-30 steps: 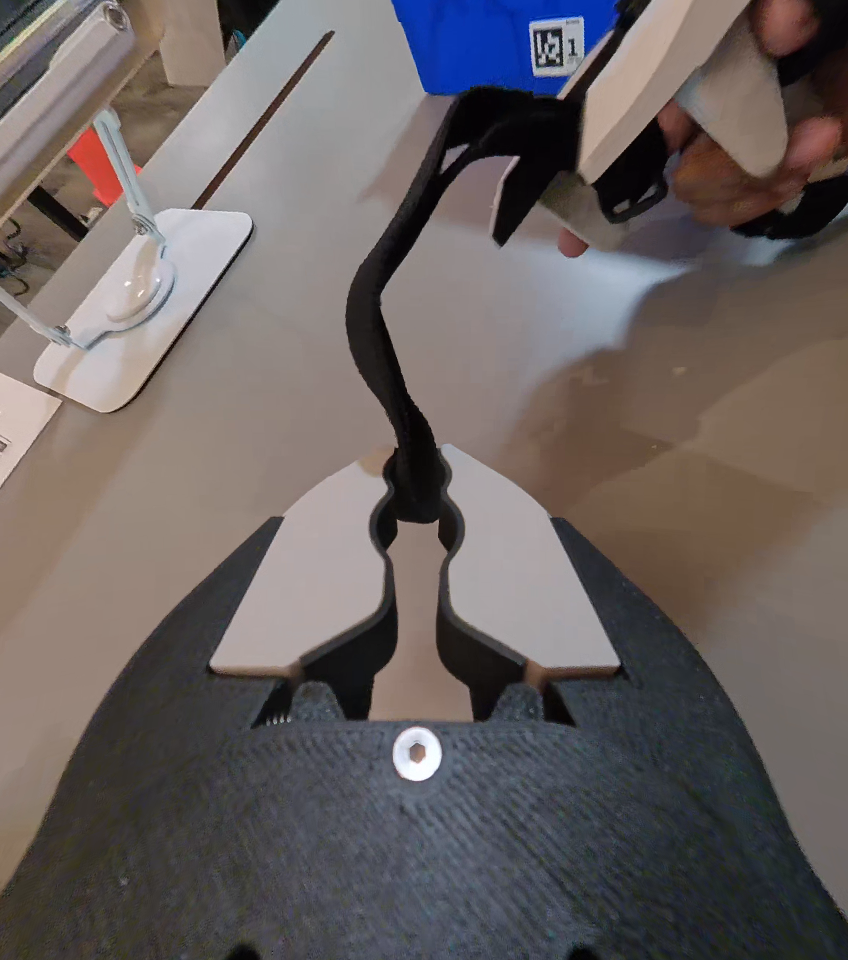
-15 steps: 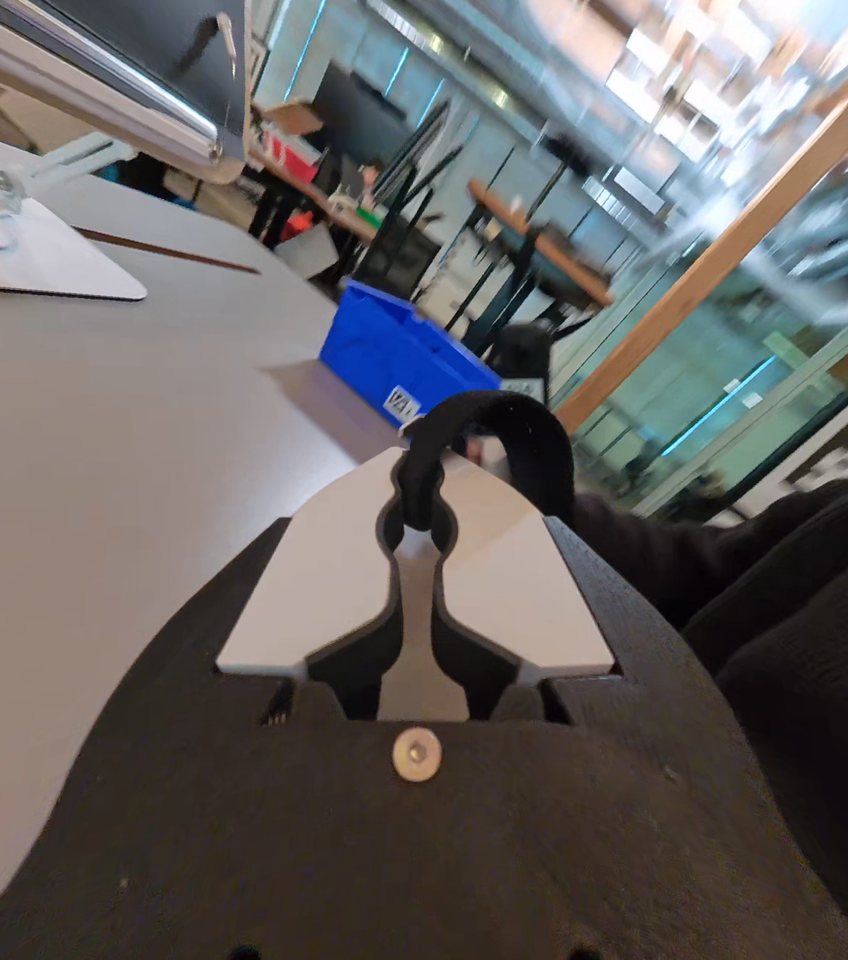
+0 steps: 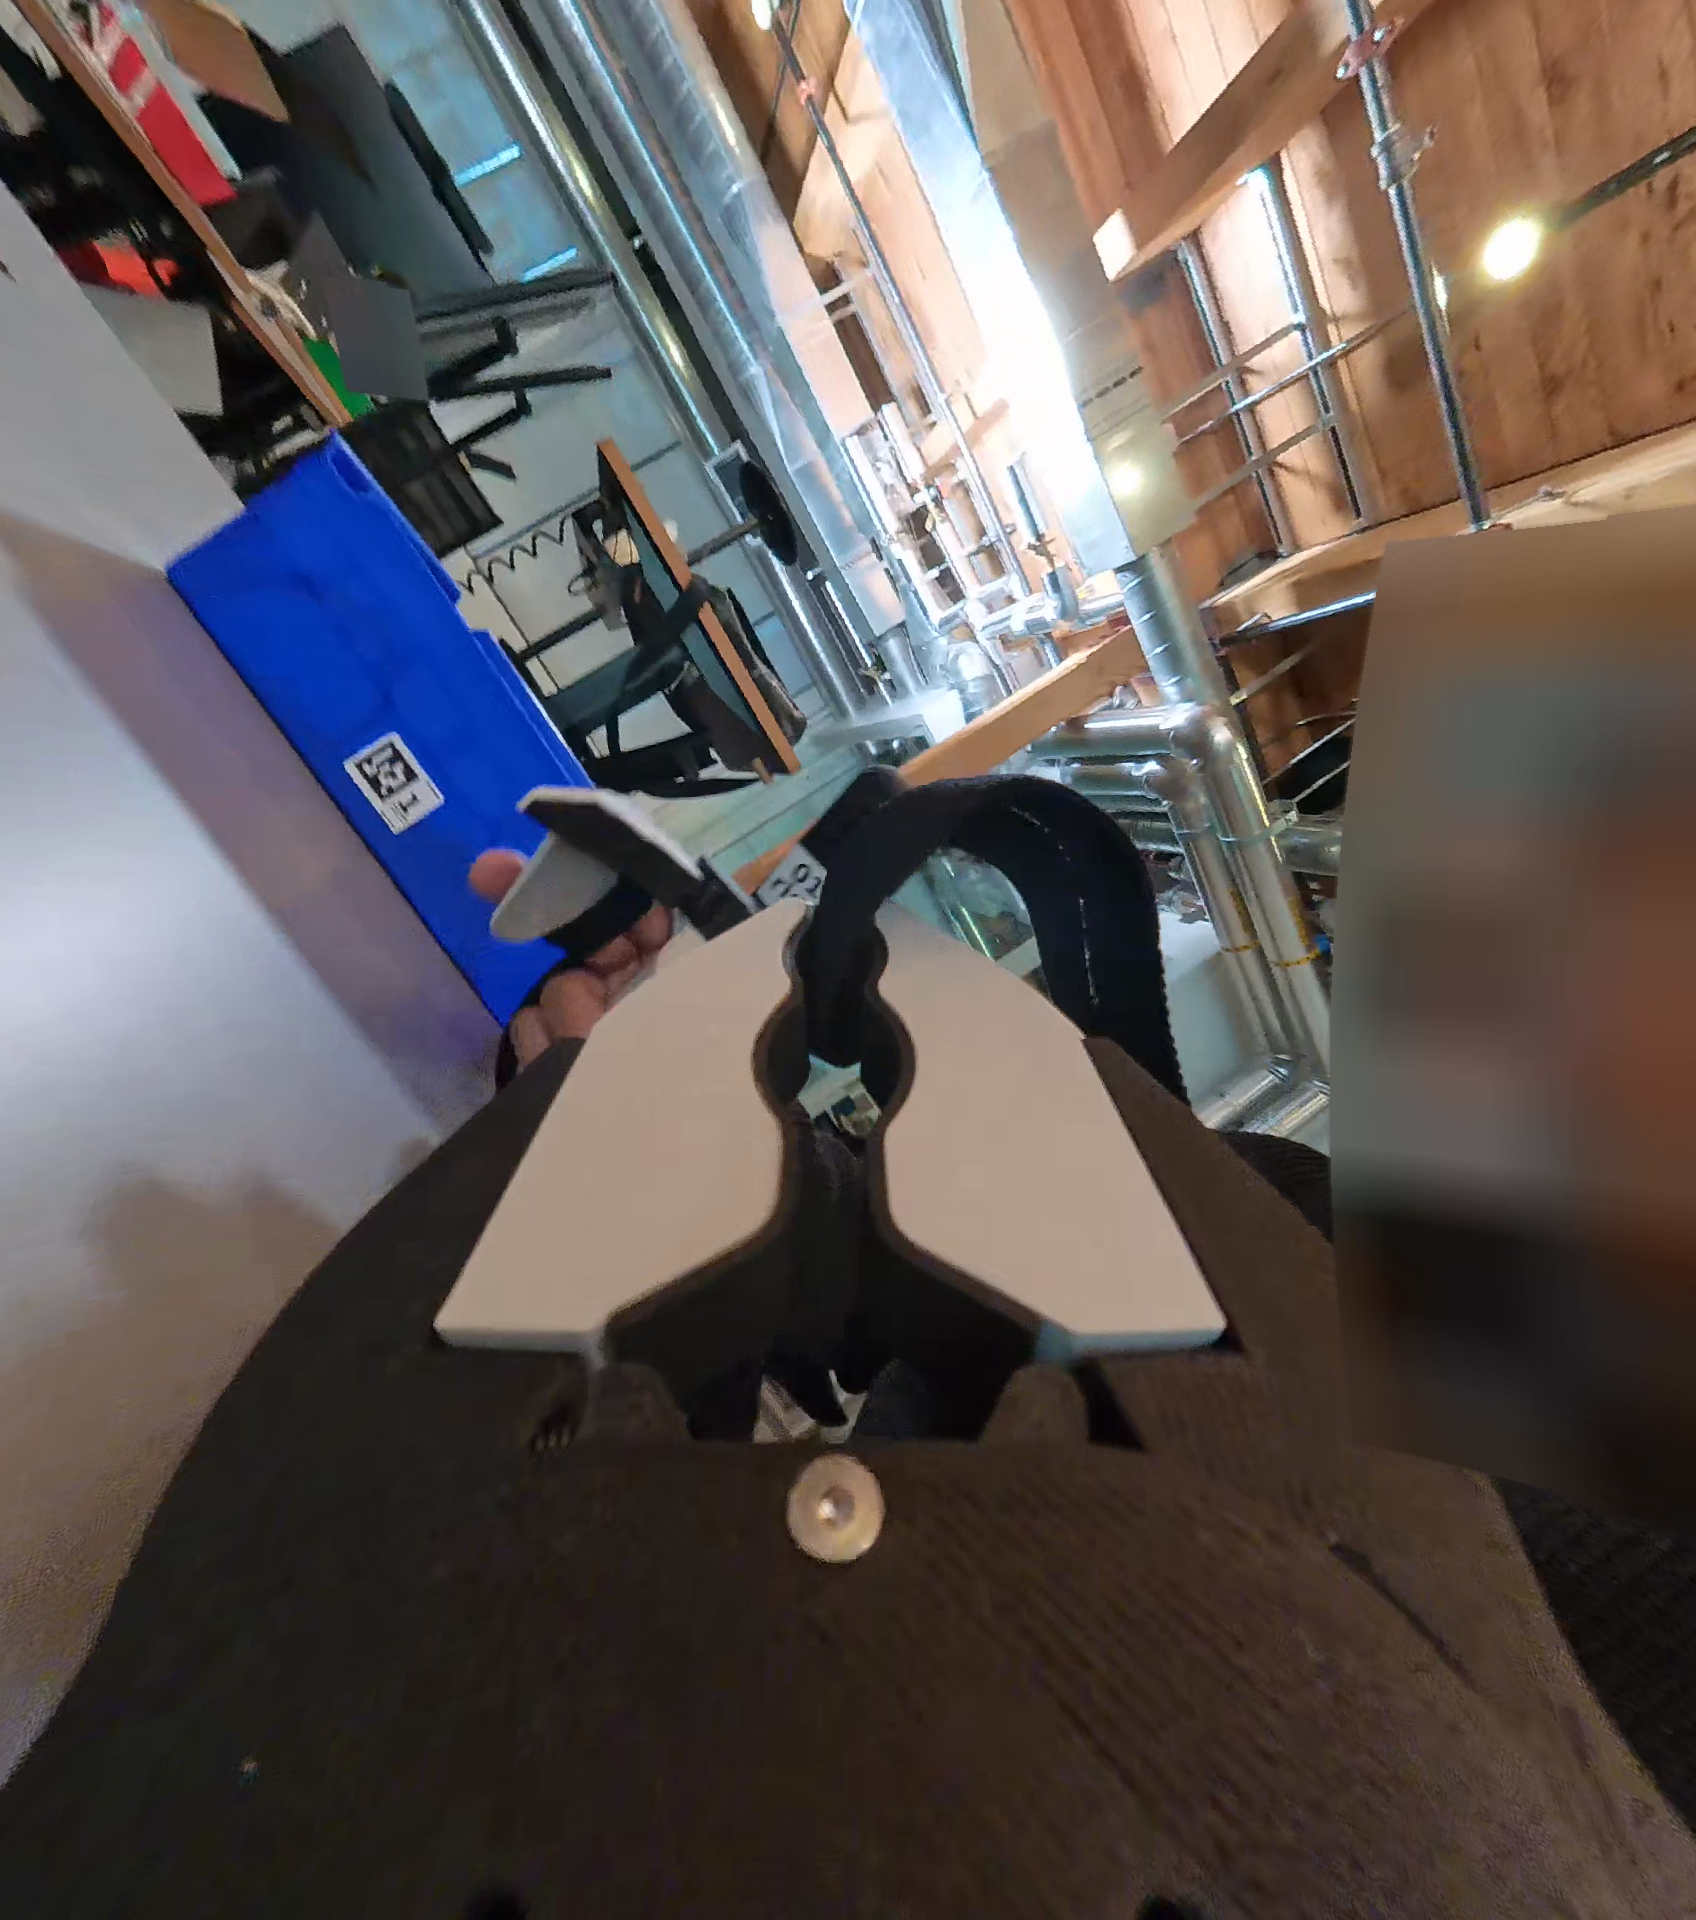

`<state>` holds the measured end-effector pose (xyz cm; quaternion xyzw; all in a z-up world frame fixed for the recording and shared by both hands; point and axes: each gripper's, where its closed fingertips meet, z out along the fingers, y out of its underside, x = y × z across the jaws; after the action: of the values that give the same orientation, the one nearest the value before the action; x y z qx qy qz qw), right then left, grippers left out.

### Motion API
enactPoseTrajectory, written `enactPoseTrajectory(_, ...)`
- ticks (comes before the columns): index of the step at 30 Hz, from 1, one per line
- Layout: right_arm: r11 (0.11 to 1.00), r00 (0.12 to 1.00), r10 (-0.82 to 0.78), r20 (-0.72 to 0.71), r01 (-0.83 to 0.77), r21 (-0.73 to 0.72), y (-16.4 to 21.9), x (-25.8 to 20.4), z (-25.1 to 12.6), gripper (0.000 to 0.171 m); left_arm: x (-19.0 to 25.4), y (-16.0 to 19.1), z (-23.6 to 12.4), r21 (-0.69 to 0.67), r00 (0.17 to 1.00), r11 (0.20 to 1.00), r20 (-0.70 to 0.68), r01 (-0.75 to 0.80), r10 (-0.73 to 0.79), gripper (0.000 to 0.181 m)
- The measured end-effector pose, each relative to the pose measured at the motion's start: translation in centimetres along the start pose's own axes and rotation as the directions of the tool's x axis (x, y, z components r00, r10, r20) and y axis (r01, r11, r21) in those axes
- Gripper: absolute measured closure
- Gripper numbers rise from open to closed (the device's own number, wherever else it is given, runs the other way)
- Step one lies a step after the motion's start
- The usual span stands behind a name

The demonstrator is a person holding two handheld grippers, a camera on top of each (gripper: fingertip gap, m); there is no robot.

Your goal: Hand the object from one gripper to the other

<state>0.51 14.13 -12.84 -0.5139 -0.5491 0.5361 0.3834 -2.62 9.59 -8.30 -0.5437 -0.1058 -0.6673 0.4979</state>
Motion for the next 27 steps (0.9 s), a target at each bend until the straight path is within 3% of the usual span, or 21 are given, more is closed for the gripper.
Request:
enactPoseTrajectory(1, 0.995, 0.995, -0.1, -0.019, 0.1, -0.003, -0.2, -0.4, 0.0, 0.098, -0.2, 0.6, 0.3, -0.015, 1.0, 1.0, 0.005, 0.012, -0.012, 0.176)
enactPoseTrajectory(8, 0.8, 0.803, -0.594, -0.045, 0.596, 0.067, -1.8, -6.2, 0.2, 0.095, -1.8, 3.6, 1.5, -0.099, 0.997, 0.993, 0.052, 0.065, -0.06, 0.176)
enactPoseTrajectory(11, 0.609, 0.606, -0.786, -0.121, 0.793, 0.014, -1.6, -7.1, 0.4, 0.089, -2.1, 4.3, 1.7, -0.117, 0.996, 0.99, 0.06, 0.077, -0.07, 0.176)
enactPoseTrajectory(13, 0.453, 0.447, -0.887, -0.116, 0.891, -0.031, -0.7, -7.8, 0.7, 0.096, -2.2, 4.6, 1.8, -0.131, 0.995, 0.988, 0.062, 0.082, -0.074, 0.176)
enactPoseTrajectory(15, 0.349, 0.342, -0.934, -0.108, 0.935, -0.059, 0.1, -8.4, 1.0, 0.099, -2.3, 4.9, 1.9, -0.144, 0.995, 0.986, 0.071, 0.083, -0.073, 0.176)
enactPoseTrajectory(17, 0.309, 0.303, -0.946, -0.116, 0.95, -0.039, 0.0, -9.2, 1.0, 0.108, -2.7, 5.1, 1.8, -0.16, 0.994, 0.984, 0.095, 0.075, -0.061, 0.176)
enactPoseTrajectory(22, 0.318, 0.313, -0.942, -0.121, 0.948, -0.021, -0.1, -9.4, 1.0, 0.117, -3.8, 5.8, 1.6, -0.193, 0.989, 0.978, 0.143, 0.075, -0.047, 0.176)
enactPoseTrajectory(27, 0.29, 0.286, -0.951, -0.118, 0.957, -0.021, 0.1, -9.5, 1.0, 0.136, -4.7, 6.9, 1.6, -0.254, 0.98, 0.965, 0.198, 0.062, -0.011, 0.175)
